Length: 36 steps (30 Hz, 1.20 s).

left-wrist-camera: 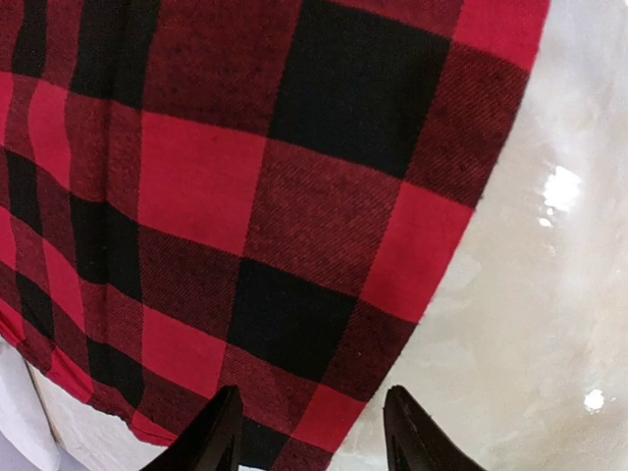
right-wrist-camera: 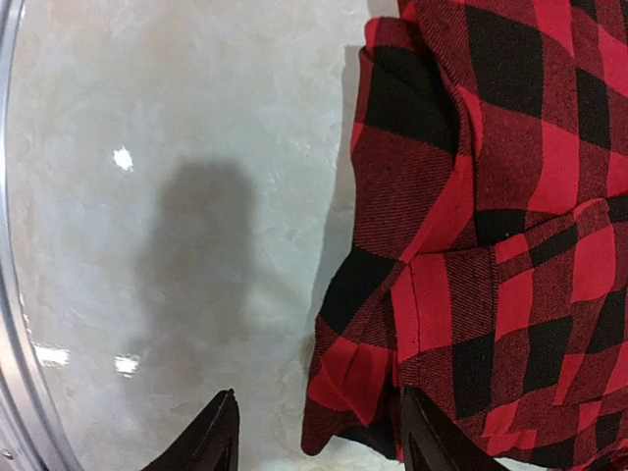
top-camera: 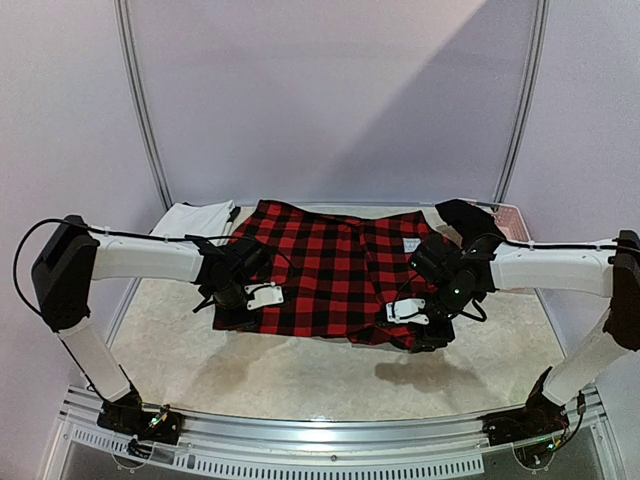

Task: Fold and stack the mixed laundry pile
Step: Adjust the flattened shirt at the center of the board.

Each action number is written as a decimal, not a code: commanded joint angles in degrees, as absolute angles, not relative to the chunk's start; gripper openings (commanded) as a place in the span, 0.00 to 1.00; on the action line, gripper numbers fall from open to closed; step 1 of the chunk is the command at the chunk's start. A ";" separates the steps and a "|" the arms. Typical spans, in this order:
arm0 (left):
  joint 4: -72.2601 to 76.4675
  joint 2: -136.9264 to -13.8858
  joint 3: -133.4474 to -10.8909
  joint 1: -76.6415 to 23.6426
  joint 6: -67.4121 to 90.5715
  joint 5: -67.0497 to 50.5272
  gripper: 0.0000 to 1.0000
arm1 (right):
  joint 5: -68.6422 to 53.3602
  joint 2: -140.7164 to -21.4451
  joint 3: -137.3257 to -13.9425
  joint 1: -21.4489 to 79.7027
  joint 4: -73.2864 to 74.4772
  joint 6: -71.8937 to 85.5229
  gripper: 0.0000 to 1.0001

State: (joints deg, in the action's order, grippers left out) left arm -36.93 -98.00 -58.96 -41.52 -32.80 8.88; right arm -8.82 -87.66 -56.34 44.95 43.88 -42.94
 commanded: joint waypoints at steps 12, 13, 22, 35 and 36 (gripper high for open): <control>-40.60 -108.21 -60.30 -44.80 -34.98 10.07 0.41 | 5.36 -95.77 -51.69 45.75 30.09 -41.24 0.53; -40.70 -108.62 -60.41 -45.16 -35.26 10.48 0.35 | 6.08 -96.40 -51.75 45.66 29.50 -41.09 0.49; -38.82 -103.34 -60.36 -46.12 -35.23 15.21 0.00 | 4.28 -92.71 -54.12 45.69 35.03 -39.49 0.00; -25.87 -79.25 -56.49 -45.73 -39.41 22.07 0.00 | -19.23 -79.63 -76.61 37.11 55.50 -43.10 0.00; -26.11 -80.56 -57.59 -45.52 -39.57 22.11 0.00 | -20.17 -81.14 -78.92 34.28 54.63 -42.72 0.00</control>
State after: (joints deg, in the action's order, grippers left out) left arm -28.71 -78.04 -56.05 -45.39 -37.67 20.86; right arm -11.31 -76.55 -70.46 42.92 51.00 -42.52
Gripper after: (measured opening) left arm 0.022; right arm 0.013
